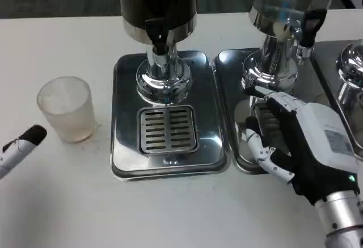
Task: Grasp the cup under the faucet to collect the drink, then remove the cup.
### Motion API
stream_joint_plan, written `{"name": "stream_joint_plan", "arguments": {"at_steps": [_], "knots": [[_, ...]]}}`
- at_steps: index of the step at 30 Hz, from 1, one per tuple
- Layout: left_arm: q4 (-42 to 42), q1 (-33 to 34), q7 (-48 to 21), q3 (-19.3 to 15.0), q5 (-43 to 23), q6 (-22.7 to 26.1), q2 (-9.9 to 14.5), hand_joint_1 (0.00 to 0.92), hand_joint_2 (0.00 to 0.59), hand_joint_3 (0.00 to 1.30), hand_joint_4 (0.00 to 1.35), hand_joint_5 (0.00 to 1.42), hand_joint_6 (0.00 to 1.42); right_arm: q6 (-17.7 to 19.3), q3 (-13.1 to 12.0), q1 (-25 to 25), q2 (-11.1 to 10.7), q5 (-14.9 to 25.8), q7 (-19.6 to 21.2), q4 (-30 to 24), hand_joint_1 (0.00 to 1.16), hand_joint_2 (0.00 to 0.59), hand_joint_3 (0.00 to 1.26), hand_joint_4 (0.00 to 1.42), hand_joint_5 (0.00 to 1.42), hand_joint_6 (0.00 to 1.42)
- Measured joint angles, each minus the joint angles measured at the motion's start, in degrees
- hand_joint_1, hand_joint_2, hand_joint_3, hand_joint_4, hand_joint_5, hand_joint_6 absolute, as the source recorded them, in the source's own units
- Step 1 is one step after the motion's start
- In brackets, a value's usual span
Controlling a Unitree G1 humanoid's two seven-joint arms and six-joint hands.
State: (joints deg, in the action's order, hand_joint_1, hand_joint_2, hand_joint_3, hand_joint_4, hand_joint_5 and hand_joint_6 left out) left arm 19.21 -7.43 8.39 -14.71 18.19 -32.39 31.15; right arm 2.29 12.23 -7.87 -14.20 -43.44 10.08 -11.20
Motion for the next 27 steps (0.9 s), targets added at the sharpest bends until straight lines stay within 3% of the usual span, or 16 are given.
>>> {"name": "stream_joint_plan", "arguments": {"at_steps": [6,16,27], "knots": [[7.3,5.3,-1.0,0.7,-0.2,-0.2,1.5,0.018,0.000,0.00,0.00,0.08,0.22,0.0,0.4,0.5,0.5,0.0,0.2,0.1,0.34,0.493,0.27,0.23,0.19,0.18],[18.0,12.7,-0.6,5.3,2.7,0.5,4.6,0.074,0.000,0.00,0.00,0.14,0.27,0.0,2.2,2.9,2.1,0.0,0.5,1.8,0.35,0.502,0.28,0.24,0.21,0.18],[29.6,18.6,0.5,10.9,4.8,0.4,6.4,0.099,0.000,0.00,0.00,0.17,0.29,0.1,2.8,4.4,2.2,0.0,0.6,2.9,0.36,0.503,0.28,0.25,0.21,0.19]]}}
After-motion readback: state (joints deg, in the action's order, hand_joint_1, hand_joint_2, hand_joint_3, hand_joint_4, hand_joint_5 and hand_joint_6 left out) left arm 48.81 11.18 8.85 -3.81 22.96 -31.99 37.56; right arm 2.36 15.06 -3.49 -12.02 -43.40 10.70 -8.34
